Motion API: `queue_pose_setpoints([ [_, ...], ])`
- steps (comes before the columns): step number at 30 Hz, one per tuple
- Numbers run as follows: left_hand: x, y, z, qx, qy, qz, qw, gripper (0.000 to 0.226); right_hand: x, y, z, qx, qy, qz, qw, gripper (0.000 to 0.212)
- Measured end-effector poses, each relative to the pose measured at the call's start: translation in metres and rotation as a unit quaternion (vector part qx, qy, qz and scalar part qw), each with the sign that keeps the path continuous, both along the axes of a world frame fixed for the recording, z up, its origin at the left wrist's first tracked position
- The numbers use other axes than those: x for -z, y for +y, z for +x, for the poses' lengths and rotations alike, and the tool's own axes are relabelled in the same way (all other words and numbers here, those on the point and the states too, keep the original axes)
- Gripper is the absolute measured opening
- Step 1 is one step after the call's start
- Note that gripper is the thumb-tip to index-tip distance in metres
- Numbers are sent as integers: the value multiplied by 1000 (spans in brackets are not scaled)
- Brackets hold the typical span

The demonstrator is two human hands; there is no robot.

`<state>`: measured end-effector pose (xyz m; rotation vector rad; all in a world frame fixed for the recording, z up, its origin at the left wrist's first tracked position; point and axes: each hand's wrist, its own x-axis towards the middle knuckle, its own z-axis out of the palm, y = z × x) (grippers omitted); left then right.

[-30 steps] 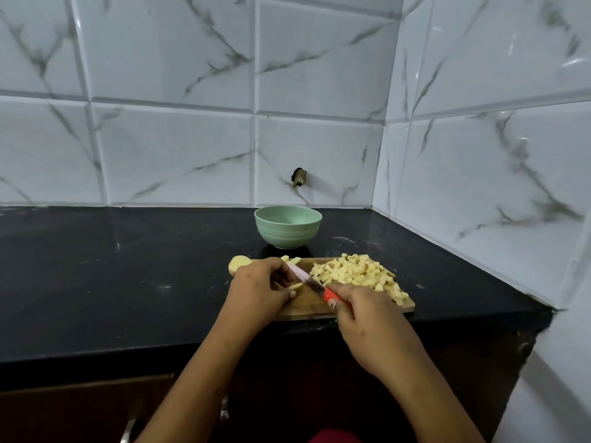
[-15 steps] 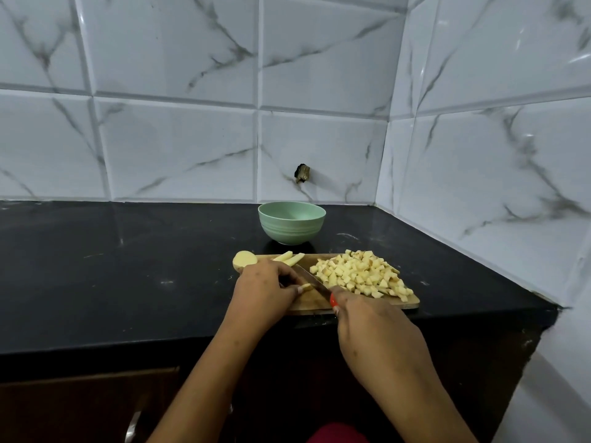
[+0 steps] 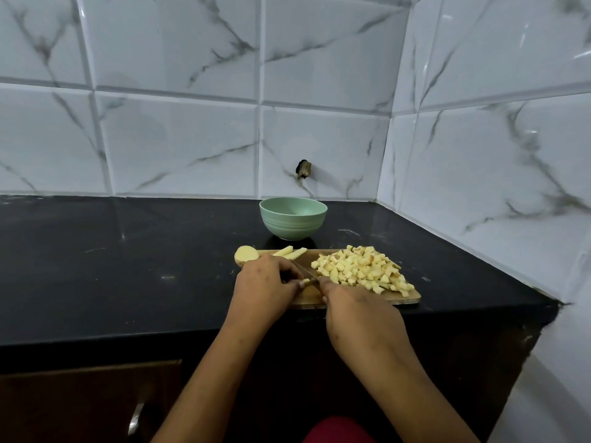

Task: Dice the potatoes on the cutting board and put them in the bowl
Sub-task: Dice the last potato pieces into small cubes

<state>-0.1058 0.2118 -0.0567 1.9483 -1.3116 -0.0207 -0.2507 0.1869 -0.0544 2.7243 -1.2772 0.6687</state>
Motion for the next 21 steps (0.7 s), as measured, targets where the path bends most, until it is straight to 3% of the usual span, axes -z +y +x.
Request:
queue_pose_setpoints([
  [5,1,6,4,20,6,-21,1000,12,1,6,-10,-20,-27,14,999,55],
  [11,2,6,2,24,21,-38,999,10,-2,16,0,-14,12,34,999,58],
  [16,4,13,6,38,8,-37,999,17,-5,12,-10,-14,-26,8,1000,54],
  [21,6,17,7,-3,-12,-45,999,9,0,24,-12,-31,5,24,999,54],
])
